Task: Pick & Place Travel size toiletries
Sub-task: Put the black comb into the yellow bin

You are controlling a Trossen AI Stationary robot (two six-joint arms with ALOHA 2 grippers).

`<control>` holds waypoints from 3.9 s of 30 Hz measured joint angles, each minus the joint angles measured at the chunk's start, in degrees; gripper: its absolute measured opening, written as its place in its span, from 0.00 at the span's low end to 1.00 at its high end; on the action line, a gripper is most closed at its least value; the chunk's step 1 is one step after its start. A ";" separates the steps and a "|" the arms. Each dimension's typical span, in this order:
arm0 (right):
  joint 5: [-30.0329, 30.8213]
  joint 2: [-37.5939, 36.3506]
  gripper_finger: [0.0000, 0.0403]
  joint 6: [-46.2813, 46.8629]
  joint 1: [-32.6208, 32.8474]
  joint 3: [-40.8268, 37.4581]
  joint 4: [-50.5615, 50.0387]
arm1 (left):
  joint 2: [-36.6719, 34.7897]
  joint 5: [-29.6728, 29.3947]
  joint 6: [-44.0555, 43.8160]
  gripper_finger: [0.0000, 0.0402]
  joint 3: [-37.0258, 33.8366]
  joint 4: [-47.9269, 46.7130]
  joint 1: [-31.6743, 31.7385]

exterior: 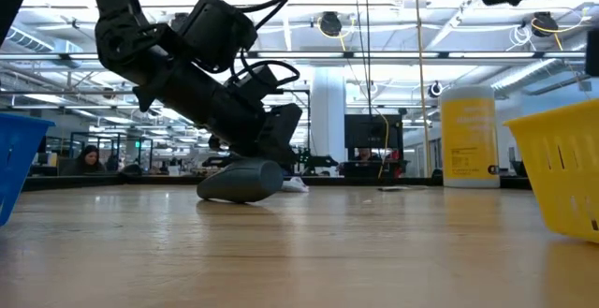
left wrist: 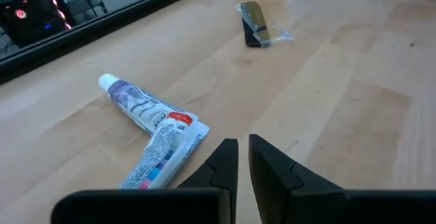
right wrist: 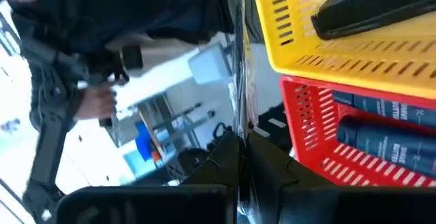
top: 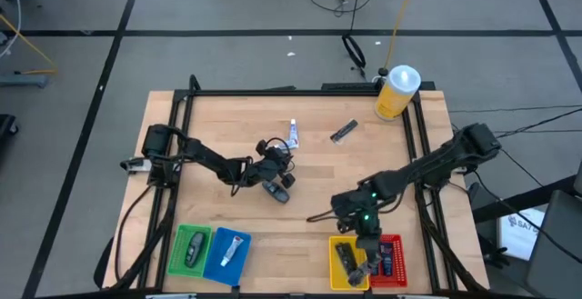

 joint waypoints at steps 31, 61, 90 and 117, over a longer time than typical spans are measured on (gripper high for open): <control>13.35 1.86 0.37 -30.25 -9.91 -0.02 0.02 | -0.04 3.04 0.64 0.09 0.04 -0.49 -2.91; 64.04 1.51 0.01 -50.67 -51.18 -28.20 41.02 | -0.04 1.39 -1.17 0.09 0.07 -1.19 0.79; 41.33 -2.80 0.00 -47.40 -11.13 -28.85 38.76 | 13.97 36.50 12.51 0.09 22.98 -5.45 2.65; 58.84 -18.80 0.19 -34.96 -23.95 -33.37 21.58 | 13.11 42.99 15.25 0.09 28.48 -17.04 2.70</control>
